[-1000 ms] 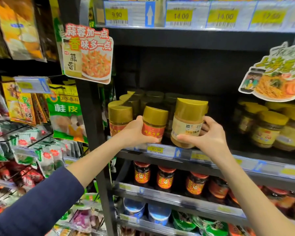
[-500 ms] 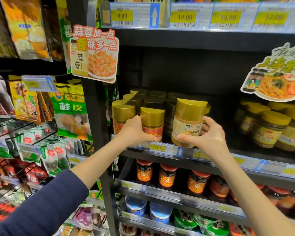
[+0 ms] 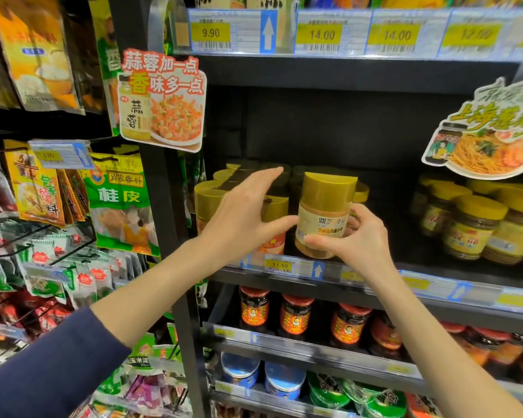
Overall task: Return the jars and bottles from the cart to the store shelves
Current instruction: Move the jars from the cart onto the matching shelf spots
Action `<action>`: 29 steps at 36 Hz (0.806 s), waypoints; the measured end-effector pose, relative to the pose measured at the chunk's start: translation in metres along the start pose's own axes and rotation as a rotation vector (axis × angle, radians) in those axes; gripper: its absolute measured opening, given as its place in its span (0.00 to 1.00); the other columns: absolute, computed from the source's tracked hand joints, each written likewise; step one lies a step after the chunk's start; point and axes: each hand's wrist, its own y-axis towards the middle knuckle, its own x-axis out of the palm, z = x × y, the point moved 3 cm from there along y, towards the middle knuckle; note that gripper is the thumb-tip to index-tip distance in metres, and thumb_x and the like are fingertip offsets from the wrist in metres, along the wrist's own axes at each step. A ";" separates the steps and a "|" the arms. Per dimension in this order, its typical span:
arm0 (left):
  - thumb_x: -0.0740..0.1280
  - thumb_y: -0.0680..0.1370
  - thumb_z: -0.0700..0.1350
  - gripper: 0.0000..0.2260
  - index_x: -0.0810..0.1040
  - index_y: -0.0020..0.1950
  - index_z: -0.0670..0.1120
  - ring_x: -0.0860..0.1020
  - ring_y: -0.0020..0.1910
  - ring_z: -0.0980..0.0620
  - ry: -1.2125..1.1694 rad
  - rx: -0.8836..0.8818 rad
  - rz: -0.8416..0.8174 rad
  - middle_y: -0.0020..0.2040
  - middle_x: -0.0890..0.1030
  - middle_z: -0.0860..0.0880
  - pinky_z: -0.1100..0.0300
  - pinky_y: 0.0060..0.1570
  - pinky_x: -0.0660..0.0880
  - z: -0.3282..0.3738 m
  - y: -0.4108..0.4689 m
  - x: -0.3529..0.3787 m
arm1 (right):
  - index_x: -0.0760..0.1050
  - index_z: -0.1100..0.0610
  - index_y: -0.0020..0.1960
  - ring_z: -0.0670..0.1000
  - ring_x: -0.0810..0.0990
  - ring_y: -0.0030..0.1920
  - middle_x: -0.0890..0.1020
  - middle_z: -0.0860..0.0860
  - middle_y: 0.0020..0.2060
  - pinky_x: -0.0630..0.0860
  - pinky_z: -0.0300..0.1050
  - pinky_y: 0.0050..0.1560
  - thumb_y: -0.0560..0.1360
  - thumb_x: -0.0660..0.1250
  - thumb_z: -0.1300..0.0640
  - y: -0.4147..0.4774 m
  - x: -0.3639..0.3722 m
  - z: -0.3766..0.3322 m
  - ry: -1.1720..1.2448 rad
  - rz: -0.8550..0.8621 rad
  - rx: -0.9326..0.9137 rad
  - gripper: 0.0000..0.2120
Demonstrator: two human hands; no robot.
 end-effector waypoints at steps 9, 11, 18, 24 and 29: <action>0.69 0.63 0.70 0.44 0.67 0.71 0.44 0.74 0.63 0.47 0.095 -0.059 -0.298 0.65 0.75 0.46 0.52 0.58 0.75 0.018 0.073 0.020 | 0.74 0.54 0.58 0.44 0.79 0.51 0.81 0.46 0.47 0.77 0.37 0.49 0.56 0.81 0.50 -0.003 0.002 0.001 -0.037 0.032 0.015 0.33; 0.70 0.62 0.69 0.43 0.70 0.68 0.42 0.77 0.58 0.49 0.083 -0.067 -0.334 0.61 0.78 0.47 0.58 0.50 0.77 0.022 0.081 0.023 | 0.72 0.55 0.60 0.46 0.77 0.54 0.80 0.48 0.50 0.78 0.43 0.54 0.56 0.81 0.48 -0.003 0.000 0.002 -0.053 0.048 0.025 0.36; 0.72 0.62 0.66 0.33 0.77 0.55 0.41 0.77 0.47 0.50 0.054 -0.063 -0.433 0.48 0.77 0.47 0.61 0.42 0.74 0.024 0.093 0.025 | 0.72 0.52 0.58 0.48 0.80 0.53 0.82 0.48 0.49 0.79 0.52 0.54 0.53 0.77 0.41 -0.007 -0.002 0.005 -0.086 0.067 0.039 0.36; 0.73 0.64 0.63 0.29 0.77 0.54 0.42 0.74 0.45 0.51 0.028 -0.050 -0.437 0.47 0.76 0.47 0.62 0.41 0.72 0.021 0.096 0.025 | 0.73 0.52 0.59 0.47 0.80 0.53 0.81 0.45 0.49 0.79 0.51 0.54 0.57 0.77 0.42 -0.012 -0.003 0.002 -0.115 0.074 -0.026 0.34; 0.73 0.65 0.62 0.33 0.77 0.59 0.39 0.78 0.51 0.48 0.016 -0.060 -0.423 0.54 0.80 0.43 0.64 0.43 0.74 0.018 0.094 0.025 | 0.71 0.51 0.63 0.44 0.79 0.52 0.79 0.40 0.48 0.78 0.45 0.55 0.61 0.77 0.45 -0.013 -0.003 0.002 -0.114 0.002 -0.050 0.33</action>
